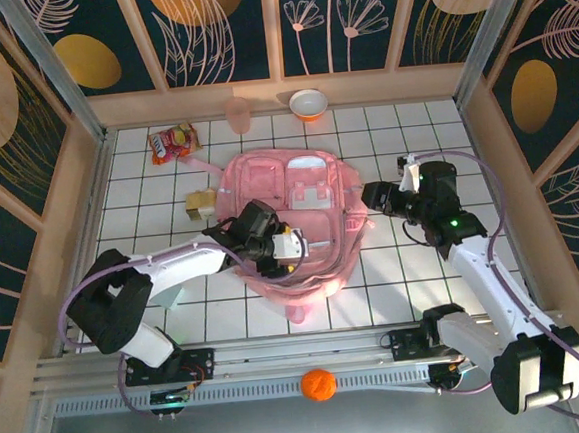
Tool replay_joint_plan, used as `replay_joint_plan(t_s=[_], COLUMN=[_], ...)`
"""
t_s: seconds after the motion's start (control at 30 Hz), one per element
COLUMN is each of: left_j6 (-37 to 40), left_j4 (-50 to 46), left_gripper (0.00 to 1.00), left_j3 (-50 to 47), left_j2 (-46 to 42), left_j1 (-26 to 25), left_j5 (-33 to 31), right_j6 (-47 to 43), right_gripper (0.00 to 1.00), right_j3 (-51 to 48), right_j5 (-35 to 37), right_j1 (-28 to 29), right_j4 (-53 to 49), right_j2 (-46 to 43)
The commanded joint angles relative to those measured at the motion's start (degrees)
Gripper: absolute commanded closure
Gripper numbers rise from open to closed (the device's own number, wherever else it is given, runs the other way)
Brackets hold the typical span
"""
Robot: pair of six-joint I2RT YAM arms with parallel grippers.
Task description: Pack books, pencil case, and school supplies into a backpack
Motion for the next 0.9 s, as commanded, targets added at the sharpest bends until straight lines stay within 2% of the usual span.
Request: replay_joint_plan(t_s=[0.0,0.2,0.27,0.43,0.57,0.77,0.87], left_j6=[-3.3,-14.6,-17.5,-23.1,-27.9,-31.9,-34.4], left_j4=[5.2,17.3,20.1,26.4,32.1,34.1,38.6], left_gripper=[0.51,0.93,1.00,1.00,1.00,1.00,1.00], left_j3=[2.2,-1.5,-2.2,-3.5,-6.0,-8.5,-10.8], left_j2=[1.8,-1.9,-2.7,-4.2,-6.1,-8.6,-10.2], left_j1=[-0.8,-0.9,-0.9,-0.9,-0.9,-0.9,-0.9], left_j5=[-0.2,1.4,1.8,5.2,6.8,7.5,8.9], right_j6=[-1.6,-5.4,-6.2,-6.7,-6.4,-4.2,-3.5], right_gripper=[0.46,0.46,0.46,0.44,0.43,0.42,0.42], right_j3=[1.2,2.5,3.5,4.7,5.4,5.5,5.4], right_j5=[0.6,3.8,4.5,7.2,13.7,17.0,18.2], right_j1=[0.5,-0.5,-1.5,-3.8,-4.2,-4.6,-4.7], right_j4=[1.7,-2.5,-3.6,-4.7,-7.7,-7.1,-5.8], right_j2=[-0.2,-1.4,-1.6,-3.5,-4.8,-7.7,-9.2])
